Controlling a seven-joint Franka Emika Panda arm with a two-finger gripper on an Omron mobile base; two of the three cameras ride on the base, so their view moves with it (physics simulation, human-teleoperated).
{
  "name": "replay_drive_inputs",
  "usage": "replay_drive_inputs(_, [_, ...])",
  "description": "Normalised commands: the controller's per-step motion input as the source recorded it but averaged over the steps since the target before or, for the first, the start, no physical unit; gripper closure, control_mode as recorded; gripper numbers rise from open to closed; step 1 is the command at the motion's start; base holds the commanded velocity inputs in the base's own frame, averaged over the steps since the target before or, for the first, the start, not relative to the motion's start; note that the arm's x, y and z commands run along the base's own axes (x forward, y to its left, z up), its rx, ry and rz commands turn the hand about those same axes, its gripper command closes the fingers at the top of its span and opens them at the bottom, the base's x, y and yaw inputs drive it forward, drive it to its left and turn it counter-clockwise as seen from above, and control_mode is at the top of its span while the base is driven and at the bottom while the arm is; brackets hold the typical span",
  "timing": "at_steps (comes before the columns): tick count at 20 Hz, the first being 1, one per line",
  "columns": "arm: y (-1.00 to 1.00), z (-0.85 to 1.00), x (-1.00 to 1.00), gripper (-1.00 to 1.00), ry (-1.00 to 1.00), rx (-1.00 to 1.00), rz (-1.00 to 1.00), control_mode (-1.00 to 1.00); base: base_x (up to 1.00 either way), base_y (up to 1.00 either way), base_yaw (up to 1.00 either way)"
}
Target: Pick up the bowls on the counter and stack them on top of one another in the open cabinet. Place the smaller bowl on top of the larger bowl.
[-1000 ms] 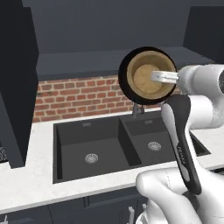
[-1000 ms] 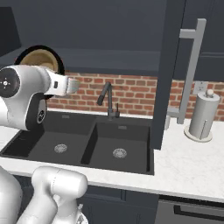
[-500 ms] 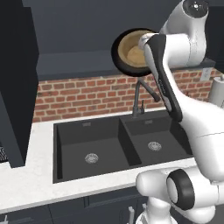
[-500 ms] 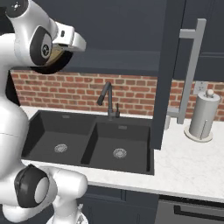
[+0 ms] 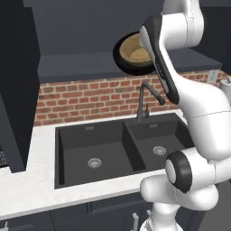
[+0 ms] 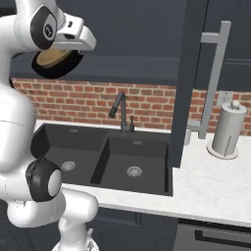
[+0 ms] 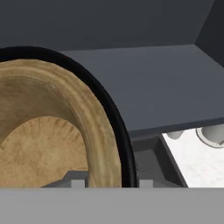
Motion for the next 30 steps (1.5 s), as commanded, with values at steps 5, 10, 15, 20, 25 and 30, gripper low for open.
replay_drive_inputs(5, [0.0, -0.25, 0.63, 1.0, -0.02, 0.0, -0.04, -1.0, 0.0, 0.0, 0.0])
replay_drive_inputs(10, [0.0, -0.29, 0.61, 1.0, -0.07, 0.0, -0.05, -1.0, 0.0, 0.0, 0.0])
replay_drive_inputs(15, [0.0, -0.34, 0.58, 1.0, -0.13, 0.0, -0.02, -1.0, 0.0, 0.0, 0.0])
replay_drive_inputs(20, [0.0, -0.22, 0.43, 1.0, -0.08, 0.0, -0.01, -1.0, 0.0, 0.0, 0.0])
replay_drive_inputs(25, [0.0, -0.02, 0.4, 1.0, 0.0, 0.0, -0.01, -1.0, 0.0, 0.0, 0.0])
replay_drive_inputs(30, [0.0, 0.0, 0.46, 1.0, 0.0, 0.0, -0.03, -1.0, 0.0, 0.0, 0.0])
